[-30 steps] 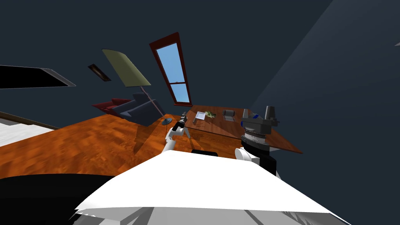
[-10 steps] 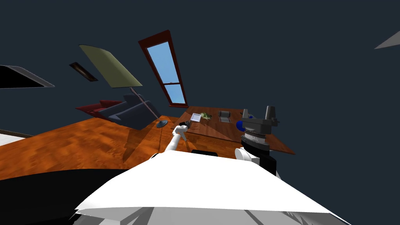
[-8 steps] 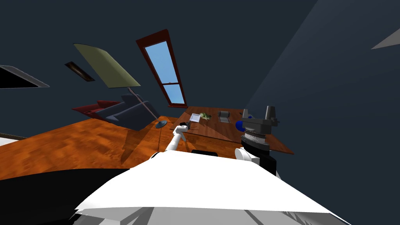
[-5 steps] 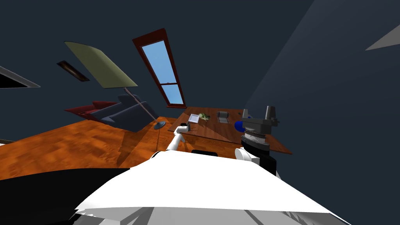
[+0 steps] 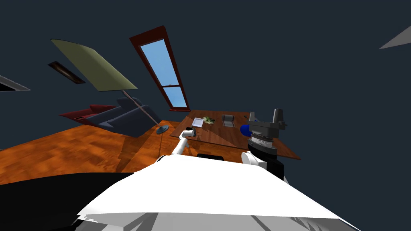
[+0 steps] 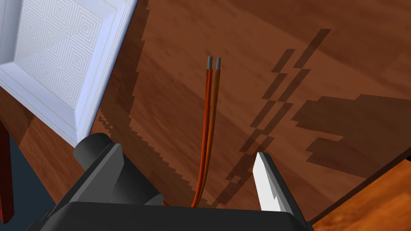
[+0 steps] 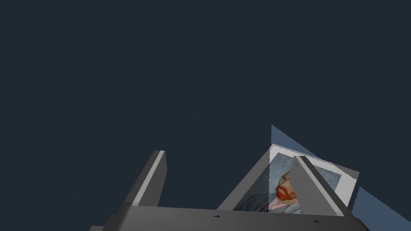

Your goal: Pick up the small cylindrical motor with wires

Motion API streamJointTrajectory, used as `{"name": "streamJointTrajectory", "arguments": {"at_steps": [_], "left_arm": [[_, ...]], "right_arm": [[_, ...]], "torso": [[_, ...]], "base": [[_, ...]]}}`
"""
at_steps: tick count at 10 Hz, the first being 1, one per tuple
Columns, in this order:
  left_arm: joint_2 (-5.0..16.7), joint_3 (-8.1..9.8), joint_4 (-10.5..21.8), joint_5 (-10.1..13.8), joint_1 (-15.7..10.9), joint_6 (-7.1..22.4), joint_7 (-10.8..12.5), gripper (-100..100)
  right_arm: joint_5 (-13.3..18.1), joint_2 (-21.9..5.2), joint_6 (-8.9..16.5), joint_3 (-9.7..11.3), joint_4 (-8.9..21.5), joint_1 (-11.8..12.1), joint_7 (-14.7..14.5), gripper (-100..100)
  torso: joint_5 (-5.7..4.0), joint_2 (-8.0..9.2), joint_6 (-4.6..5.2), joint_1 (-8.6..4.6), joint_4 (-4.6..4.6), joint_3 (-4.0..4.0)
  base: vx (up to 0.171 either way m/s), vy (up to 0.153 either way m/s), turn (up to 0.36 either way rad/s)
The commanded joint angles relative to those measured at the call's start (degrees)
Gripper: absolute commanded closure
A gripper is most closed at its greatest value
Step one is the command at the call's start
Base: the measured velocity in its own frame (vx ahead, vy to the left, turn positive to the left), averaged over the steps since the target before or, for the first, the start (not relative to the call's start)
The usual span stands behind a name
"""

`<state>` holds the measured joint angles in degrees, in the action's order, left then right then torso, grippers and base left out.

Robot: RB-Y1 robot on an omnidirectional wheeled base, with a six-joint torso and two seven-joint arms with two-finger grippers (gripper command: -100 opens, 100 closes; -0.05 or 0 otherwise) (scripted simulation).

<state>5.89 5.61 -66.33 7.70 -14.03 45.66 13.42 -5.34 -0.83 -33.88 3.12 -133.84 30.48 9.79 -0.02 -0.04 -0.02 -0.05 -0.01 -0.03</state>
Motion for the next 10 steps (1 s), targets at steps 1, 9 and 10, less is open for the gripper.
{"name": "streamJointTrajectory", "arguments": {"at_steps": [1, 9, 10], "left_arm": [[-0.26, 0.00, 1.58, -0.04, 0.14, -1.77, -0.22, -100], [-0.59, -0.01, 3.48, 0.00, 0.49, -3.59, -0.49, 100], [-0.60, -0.01, 3.50, 0.01, 0.52, -3.57, -0.48, 100]], "right_arm": [[0.00, 0.00, 0.00, 0.00, 0.00, 0.00, 0.00, 0], [0.00, 0.00, 0.00, 0.00, 0.00, 0.00, 0.00, 0], [0.00, 0.00, 0.00, 0.00, 0.00, 0.00, 0.00, 0]], "torso": [[0.00, 0.00, 0.00, 0.00, 0.00, 0.00], [-0.02, -0.03, 0.05, 0.06, 0.11, 0.04], [-0.03, -0.04, 0.05, 0.06, 0.12, 0.04]], "base": [[0.039, 0.011, -0.002], [0.024, 0.004, 0.000], [0.000, 0.000, 0.000]]}}
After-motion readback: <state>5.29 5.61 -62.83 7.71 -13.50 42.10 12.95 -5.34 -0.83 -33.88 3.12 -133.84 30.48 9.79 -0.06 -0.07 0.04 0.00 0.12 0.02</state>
